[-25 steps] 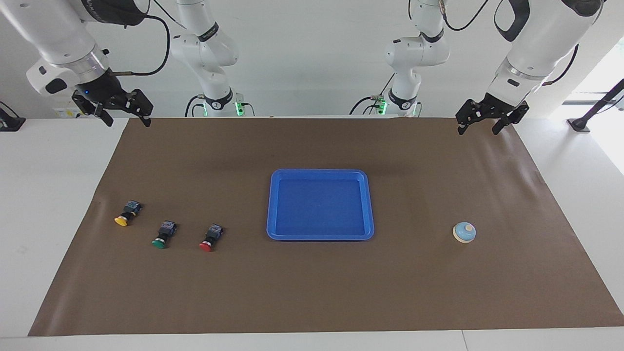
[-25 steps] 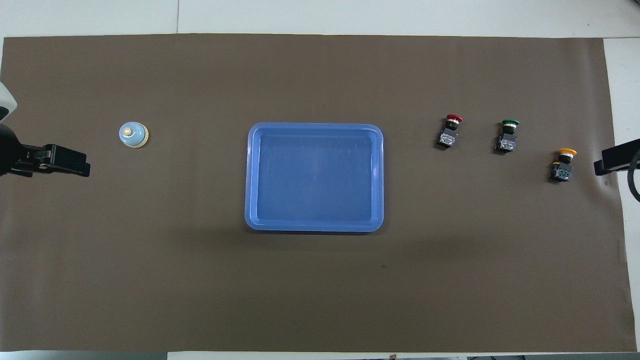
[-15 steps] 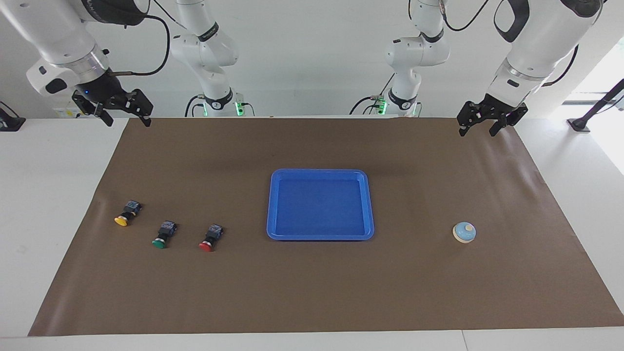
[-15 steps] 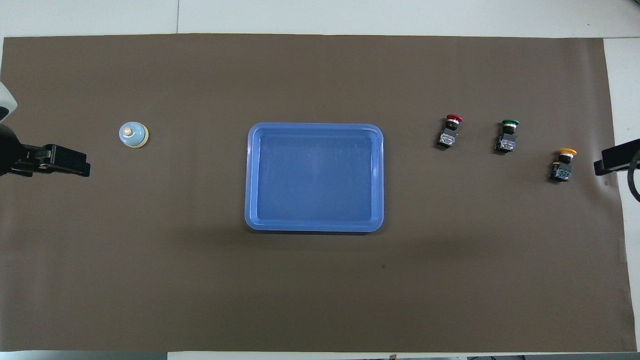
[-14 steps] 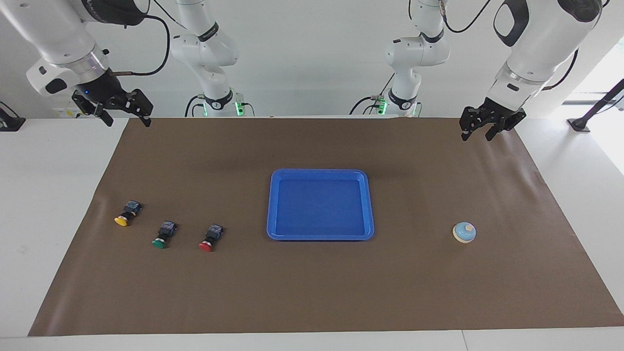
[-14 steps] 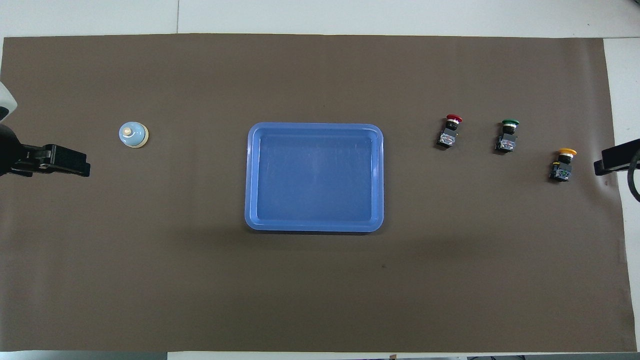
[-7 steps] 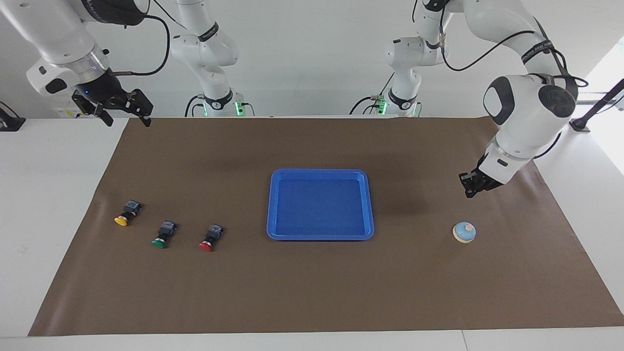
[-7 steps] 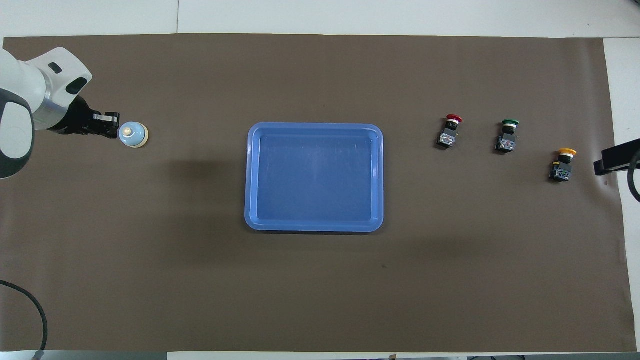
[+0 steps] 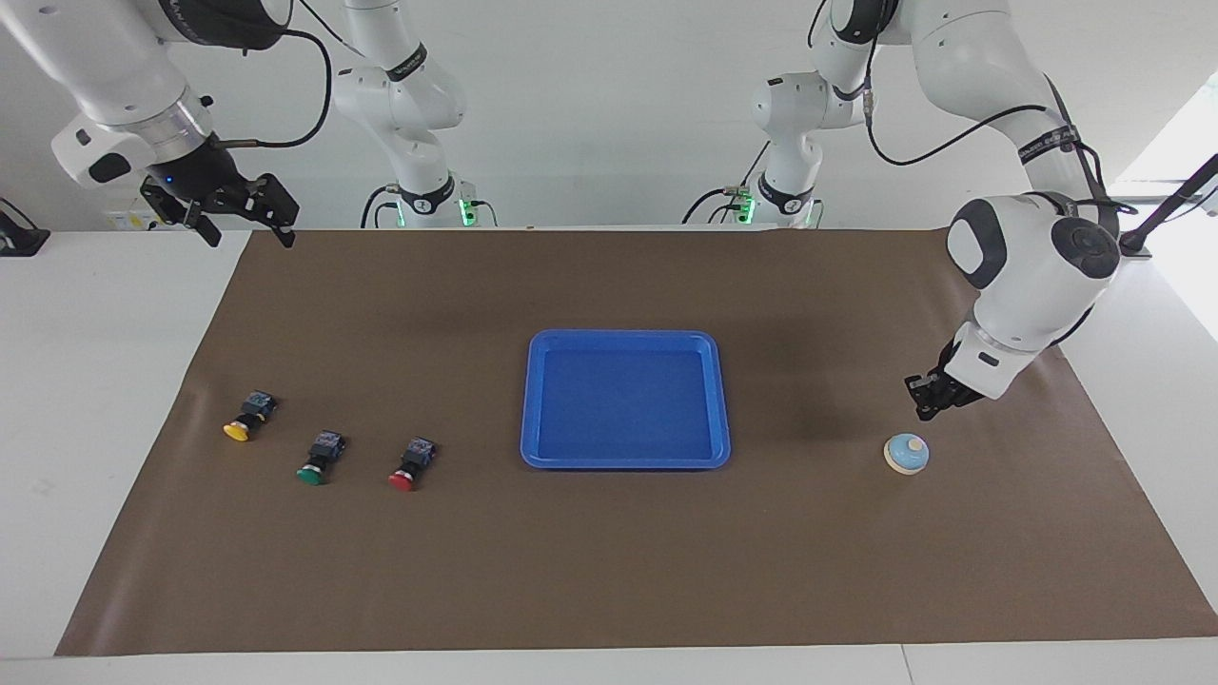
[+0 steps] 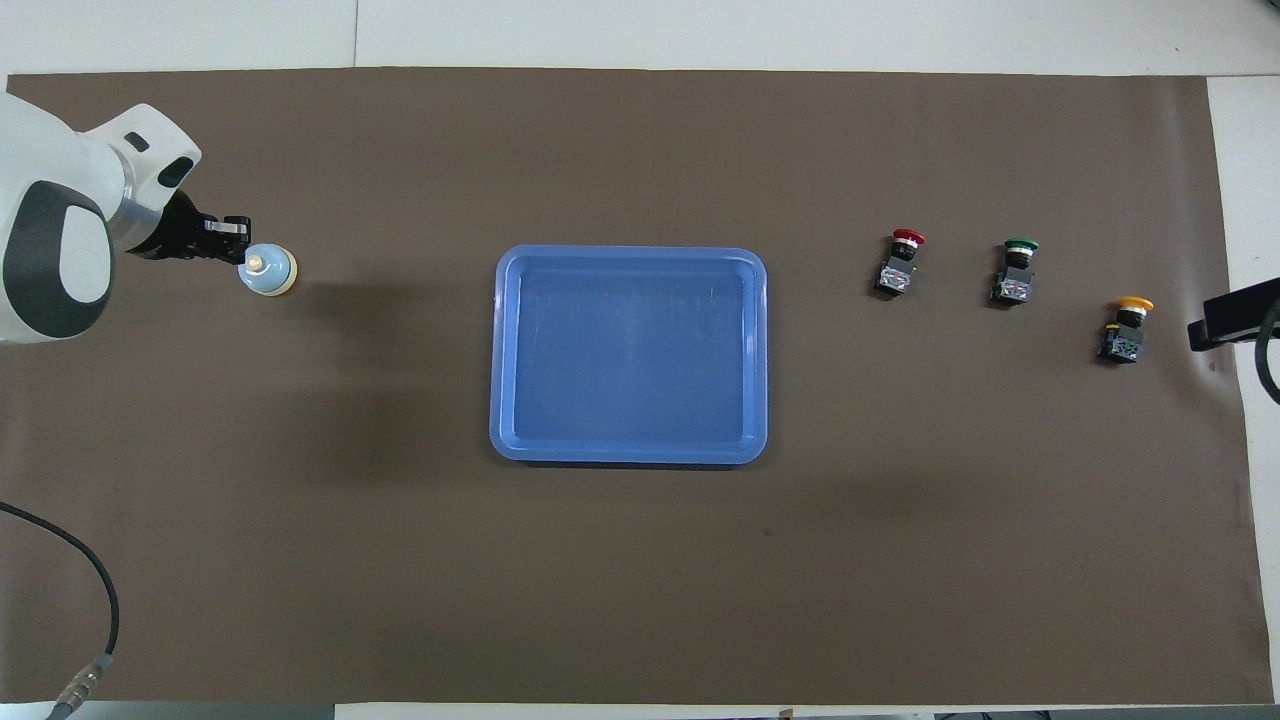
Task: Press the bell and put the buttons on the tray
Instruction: 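Move the left gripper over the white bell and lower it, then press down on the bell top with the left gripper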
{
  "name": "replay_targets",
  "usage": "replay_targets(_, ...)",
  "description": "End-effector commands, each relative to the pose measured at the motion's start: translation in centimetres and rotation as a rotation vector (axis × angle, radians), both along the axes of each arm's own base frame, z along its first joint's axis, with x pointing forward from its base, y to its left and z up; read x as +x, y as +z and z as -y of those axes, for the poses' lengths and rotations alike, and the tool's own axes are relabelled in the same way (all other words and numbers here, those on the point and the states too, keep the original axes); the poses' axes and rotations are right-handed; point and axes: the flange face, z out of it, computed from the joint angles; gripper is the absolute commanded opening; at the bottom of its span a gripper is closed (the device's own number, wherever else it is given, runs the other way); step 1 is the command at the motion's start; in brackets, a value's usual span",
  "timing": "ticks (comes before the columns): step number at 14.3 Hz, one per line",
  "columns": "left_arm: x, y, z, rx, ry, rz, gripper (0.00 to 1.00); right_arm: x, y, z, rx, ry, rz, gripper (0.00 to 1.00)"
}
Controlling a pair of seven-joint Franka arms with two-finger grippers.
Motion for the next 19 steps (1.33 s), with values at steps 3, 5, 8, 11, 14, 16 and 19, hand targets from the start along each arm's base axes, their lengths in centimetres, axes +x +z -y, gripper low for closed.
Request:
replay_targets(3, 0.1, -0.7, -1.0, 0.007, -0.003, 0.007, 0.0, -0.8, 0.2, 0.0, 0.0, 0.02, -0.009, 1.0)
replay_targets(5, 0.1, -0.9, -1.2, 0.007, -0.004, 0.011, 0.0, -0.8, 0.2, 0.0, 0.0, 0.02, -0.008, 1.0)
replay_targets(8, 0.3, -1.7, -1.3, 0.006, -0.007, 0.014, 0.0, -0.8, 0.2, 0.0, 0.0, 0.02, -0.009, 1.0)
replay_targets(11, 0.4, -2.6, -1.4, 0.005, -0.005, 0.009, 0.0, -0.8, 0.2, 0.0, 0.0, 0.02, -0.009, 1.0)
replay_targets(14, 0.4, -3.4, -1.5, 0.006, -0.006, 0.019, 0.0, -0.8, 0.2, 0.0, 0.0, 0.02, -0.009, 1.0)
replay_targets(16, -0.1, -5.0, -1.5, 0.01, -0.006, 0.034, 0.0, -0.8, 0.2, 0.1, 0.0, 0.018, -0.009, 1.0)
replay_targets(19, -0.9, -7.0, -1.9, 0.016, -0.003, 0.058, 0.0, -0.8, 0.2, 0.0, 0.0, 0.02, -0.009, 1.0)
